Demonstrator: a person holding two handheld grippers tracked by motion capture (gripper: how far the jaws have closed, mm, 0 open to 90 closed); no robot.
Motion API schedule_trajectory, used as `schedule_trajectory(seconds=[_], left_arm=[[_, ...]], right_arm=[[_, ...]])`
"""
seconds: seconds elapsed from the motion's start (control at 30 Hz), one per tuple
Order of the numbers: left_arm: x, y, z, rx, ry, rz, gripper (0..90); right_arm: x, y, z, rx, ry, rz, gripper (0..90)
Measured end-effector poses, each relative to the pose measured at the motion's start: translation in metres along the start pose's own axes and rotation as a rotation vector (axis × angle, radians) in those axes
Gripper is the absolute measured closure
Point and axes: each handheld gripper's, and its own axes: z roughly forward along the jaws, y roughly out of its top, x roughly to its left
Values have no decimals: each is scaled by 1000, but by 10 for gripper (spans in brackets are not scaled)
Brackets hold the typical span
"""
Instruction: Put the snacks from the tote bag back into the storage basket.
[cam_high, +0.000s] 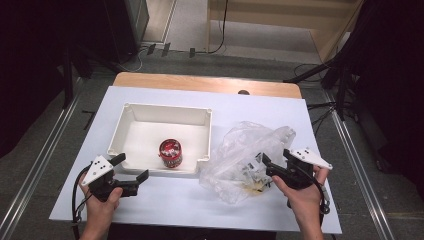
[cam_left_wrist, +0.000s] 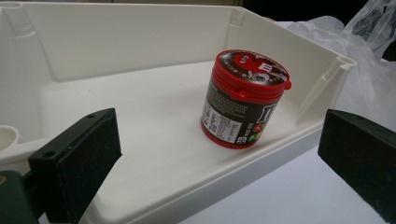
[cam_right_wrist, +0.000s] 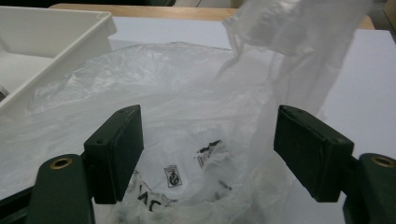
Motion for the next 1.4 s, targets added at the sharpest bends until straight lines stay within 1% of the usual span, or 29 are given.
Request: schedule_trajectory(seconds=[0.1, 0.37, 0.57, 0.73, 1.0, 1.03, 1.17, 1.27, 1.4], left_arm=[[0, 0, 0, 0, 1, -2, 0], [0, 0, -1, -1, 5, -3, 0], [1, -1, -1, 1, 6, -8, 0], [2, -1, -1, 0, 8, -4, 0], [3, -1, -1, -2, 9, -4, 0], [3, -1, -1, -1, 9, -3, 0], [4, -1, -1, -2, 10, -6, 0], [5, -1, -2, -2, 12, -9, 0], [6, -2, -3, -4, 16, -4, 0]], right_arm=[[-8, -2, -4, -1, -15, 11, 251], [-27, -14, -11, 2, -41, 17, 248], [-43, -20, -18, -2, -61, 31, 247], [-54, -26, -23, -6, -78, 34, 247], [-73, -36, -26, -15, -114, 47, 248], [-75, -37, -27, -13, -117, 55, 248], [-82, -41, -28, -5, -130, 61, 249], [-87, -45, -30, -9, -142, 66, 249], [-95, -50, -33, -8, -143, 87, 251]])
